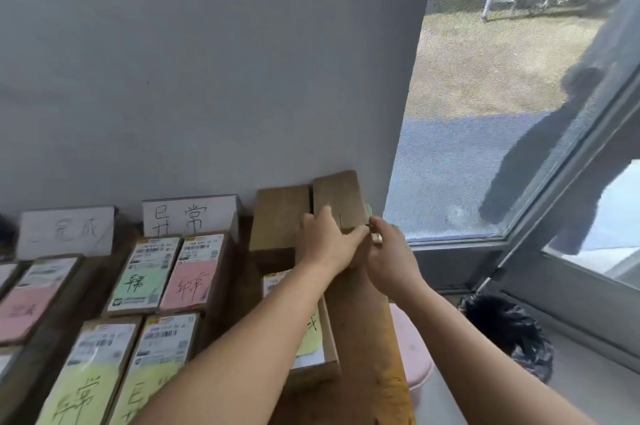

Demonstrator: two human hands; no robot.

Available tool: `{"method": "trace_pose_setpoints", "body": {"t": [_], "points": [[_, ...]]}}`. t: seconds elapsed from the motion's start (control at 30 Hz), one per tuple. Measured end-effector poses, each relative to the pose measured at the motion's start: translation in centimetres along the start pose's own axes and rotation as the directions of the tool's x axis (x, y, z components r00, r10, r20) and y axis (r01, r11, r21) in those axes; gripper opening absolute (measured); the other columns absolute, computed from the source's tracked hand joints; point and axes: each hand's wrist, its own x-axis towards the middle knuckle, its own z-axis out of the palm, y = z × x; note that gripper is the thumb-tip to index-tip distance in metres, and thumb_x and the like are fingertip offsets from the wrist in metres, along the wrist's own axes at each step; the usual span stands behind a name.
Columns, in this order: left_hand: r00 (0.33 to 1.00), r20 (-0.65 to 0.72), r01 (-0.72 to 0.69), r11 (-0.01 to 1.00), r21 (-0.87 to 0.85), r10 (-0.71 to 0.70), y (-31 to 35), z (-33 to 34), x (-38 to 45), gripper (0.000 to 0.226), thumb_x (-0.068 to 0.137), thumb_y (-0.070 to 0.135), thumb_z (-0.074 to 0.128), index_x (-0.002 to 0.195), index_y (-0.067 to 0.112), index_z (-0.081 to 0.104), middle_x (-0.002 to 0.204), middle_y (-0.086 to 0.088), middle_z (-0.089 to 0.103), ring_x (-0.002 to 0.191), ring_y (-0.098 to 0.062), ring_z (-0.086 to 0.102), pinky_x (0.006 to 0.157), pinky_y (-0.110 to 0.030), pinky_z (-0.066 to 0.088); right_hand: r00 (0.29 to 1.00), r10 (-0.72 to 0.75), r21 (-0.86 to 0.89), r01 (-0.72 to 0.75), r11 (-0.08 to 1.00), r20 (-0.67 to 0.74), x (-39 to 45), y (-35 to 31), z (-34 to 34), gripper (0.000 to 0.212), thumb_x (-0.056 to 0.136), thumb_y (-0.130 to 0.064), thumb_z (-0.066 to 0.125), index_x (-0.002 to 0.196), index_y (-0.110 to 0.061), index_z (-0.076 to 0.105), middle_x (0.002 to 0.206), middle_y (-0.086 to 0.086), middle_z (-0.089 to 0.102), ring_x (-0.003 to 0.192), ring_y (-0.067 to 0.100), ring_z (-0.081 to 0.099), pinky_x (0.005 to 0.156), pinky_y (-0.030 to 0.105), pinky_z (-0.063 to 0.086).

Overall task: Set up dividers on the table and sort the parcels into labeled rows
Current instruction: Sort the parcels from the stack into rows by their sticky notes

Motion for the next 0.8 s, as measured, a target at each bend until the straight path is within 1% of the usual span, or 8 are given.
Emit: {"method": "trace_pose_setpoints", "body": {"t": [0.1,0.27,0.4,0.53,0.6,0.67,0.73,0.8], "points": [[0.999,-0.021,0.04,0.991,-0.128,-0.043,0.4,0.0,-0.6,0.089,0.069,0.065,0.067,0.14,0.017,0.041,0.132,-0.01,0.048,0.126,-0.027,0.043,0.101,-0.034,0.037,0.997,-0.06,0.078,0.063,0.995,-0.04,-0.9,-0.4,-0.6,0.059,0.082,0.008,0.04,0.134,-0.019,0.048,0.128,-0.005,0.045,0.114,0.012,0.05,0.087,0.015,0.033],[0.995,-0.011,0.093,0.938,-0.333,-0.102,0.9,-0.7,-2.3,0.089,0.067,0.064,0.072,0.134,0.015,0.039,0.131,-0.007,0.052,0.121,-0.025,0.05,0.101,-0.04,0.042,0.98,-0.166,0.156,0.182,0.971,-0.111,-3.0,-1.1,-1.9,0.062,0.075,0.015,0.041,0.116,-0.026,0.059,0.115,-0.01,0.05,0.094,-0.006,0.048,0.078,0.002,0.033],[0.99,-0.003,0.127,0.883,-0.451,-0.144,1.0,-1.6,-4.5,0.089,0.066,0.057,0.079,0.132,0.014,0.039,0.125,-0.004,0.055,0.113,-0.022,0.056,0.096,-0.04,0.048,0.958,-0.248,0.151,0.268,0.951,-0.143,-5.3,-1.5,-2.7,0.065,0.068,0.018,0.038,0.115,-0.019,0.064,0.116,-0.008,0.054,0.1,0.005,0.055,0.079,0.004,0.037],[0.983,0.028,0.163,0.805,-0.571,-0.179,0.2,-2.6,-6.7,0.084,0.066,0.048,0.079,0.132,0.017,0.037,0.122,-0.002,0.056,0.105,-0.018,0.057,0.092,-0.038,0.05,0.93,-0.348,0.113,0.362,0.925,-0.121,-7.2,-2.1,-3.3,0.057,0.076,0.017,0.041,0.11,-0.021,0.068,0.111,-0.016,0.055,0.096,-0.008,0.053,0.08,0.005,0.037],[0.981,0.056,0.178,0.74,-0.649,-0.187,-0.3,-3.3,-7.7,0.082,0.067,0.045,0.078,0.132,0.018,0.036,0.12,0.0,0.056,0.105,-0.017,0.056,0.09,-0.038,0.05,0.923,-0.342,0.125,0.366,0.922,-0.177,-7.8,-2.7,-3.5,0.044,0.084,0.011,0.046,0.107,-0.019,0.069,0.108,-0.015,0.054,0.098,-0.004,0.054,0.084,0.009,0.038],[0.984,0.076,0.169,0.71,-0.683,-0.161,-0.6,-4.0,-8.7,0.086,0.065,0.045,0.077,0.135,0.019,0.035,0.125,-0.002,0.054,0.111,-0.019,0.054,0.094,-0.041,0.048,0.925,-0.259,0.1,0.297,0.95,-0.279,-7.8,-3.3,-3.7,0.03,0.091,-0.005,0.051,0.115,-0.018,0.064,0.113,-0.007,0.05,0.108,0.01,0.051,0.093,0.02,0.038],[0.988,0.085,0.149,0.693,-0.705,-0.126,-0.7,-4.6,-9.6,0.088,0.061,0.046,0.075,0.135,0.02,0.035,0.125,-0.001,0.055,0.112,-0.019,0.054,0.096,-0.041,0.047,0.947,-0.167,0.075,0.195,0.978,-0.275,-7.7,-3.8,-4.1,0.036,0.093,-0.021,0.052,0.129,-0.017,0.053,0.123,0.002,0.047,0.118,0.019,0.044,0.102,0.031,0.033],[0.99,0.089,0.138,0.682,-0.718,-0.107,-0.7,-5.1,-10.5,0.087,0.059,0.048,0.074,0.133,0.021,0.037,0.12,0.0,0.058,0.108,-0.016,0.056,0.092,-0.038,0.048,0.975,-0.128,0.116,0.151,0.982,-0.184,-7.7,-4.4,-4.6,0.044,0.093,-0.029,0.052,0.135,-0.018,0.044,0.126,0.004,0.05,0.116,0.021,0.046,0.101,0.037,0.036]]}}
